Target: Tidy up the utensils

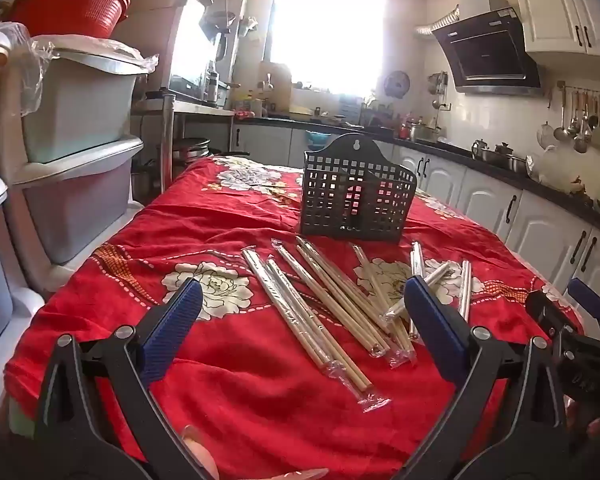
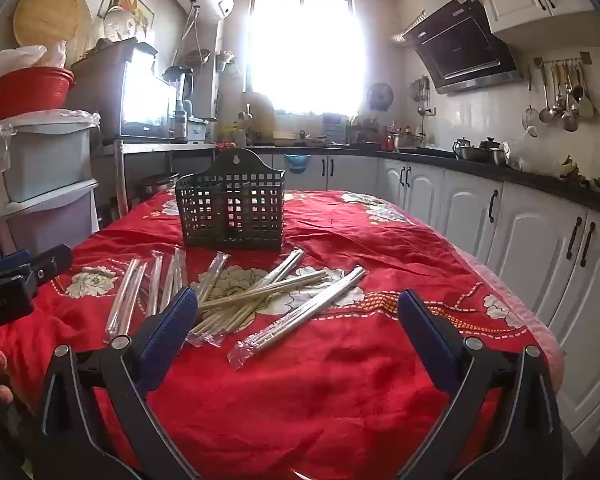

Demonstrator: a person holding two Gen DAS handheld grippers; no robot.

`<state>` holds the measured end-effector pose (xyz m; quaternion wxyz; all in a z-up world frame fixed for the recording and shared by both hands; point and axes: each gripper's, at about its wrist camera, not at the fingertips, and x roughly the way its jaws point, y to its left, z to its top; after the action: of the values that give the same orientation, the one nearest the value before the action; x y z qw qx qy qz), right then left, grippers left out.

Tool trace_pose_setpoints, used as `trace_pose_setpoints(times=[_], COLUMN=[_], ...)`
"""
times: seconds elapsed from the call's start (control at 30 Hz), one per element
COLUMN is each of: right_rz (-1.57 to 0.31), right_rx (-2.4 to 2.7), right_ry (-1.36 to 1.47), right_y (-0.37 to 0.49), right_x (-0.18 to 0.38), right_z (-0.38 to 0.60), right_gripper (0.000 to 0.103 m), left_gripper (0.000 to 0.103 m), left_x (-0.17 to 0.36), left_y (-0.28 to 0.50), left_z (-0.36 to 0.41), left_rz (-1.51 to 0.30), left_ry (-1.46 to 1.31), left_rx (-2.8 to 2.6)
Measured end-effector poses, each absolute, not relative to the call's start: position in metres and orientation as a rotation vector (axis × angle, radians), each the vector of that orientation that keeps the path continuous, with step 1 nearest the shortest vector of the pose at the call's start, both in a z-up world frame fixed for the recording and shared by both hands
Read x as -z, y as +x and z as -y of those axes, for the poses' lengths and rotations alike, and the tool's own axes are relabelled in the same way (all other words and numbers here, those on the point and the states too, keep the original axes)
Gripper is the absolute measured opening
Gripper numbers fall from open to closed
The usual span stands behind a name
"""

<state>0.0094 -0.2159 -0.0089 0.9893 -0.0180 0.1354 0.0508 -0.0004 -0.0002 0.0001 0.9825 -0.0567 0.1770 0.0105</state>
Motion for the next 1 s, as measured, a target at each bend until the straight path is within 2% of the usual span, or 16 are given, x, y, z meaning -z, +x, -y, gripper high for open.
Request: trace_pose_setpoints(times=[1.0], right_rz=[-0.270], right_rx=[-0.115], right_ry=[-0.007], right_y=[0.0070], right_x=[0.0065], right_z=[0.2143], right_gripper=[0.097], left_gripper=[0.093], left_x=[-0.0039], left_y=[-0.0020], left_z=[-0.0004], left_rz=[-0.350], left_ry=[-0.110], left_rx=[-0.030])
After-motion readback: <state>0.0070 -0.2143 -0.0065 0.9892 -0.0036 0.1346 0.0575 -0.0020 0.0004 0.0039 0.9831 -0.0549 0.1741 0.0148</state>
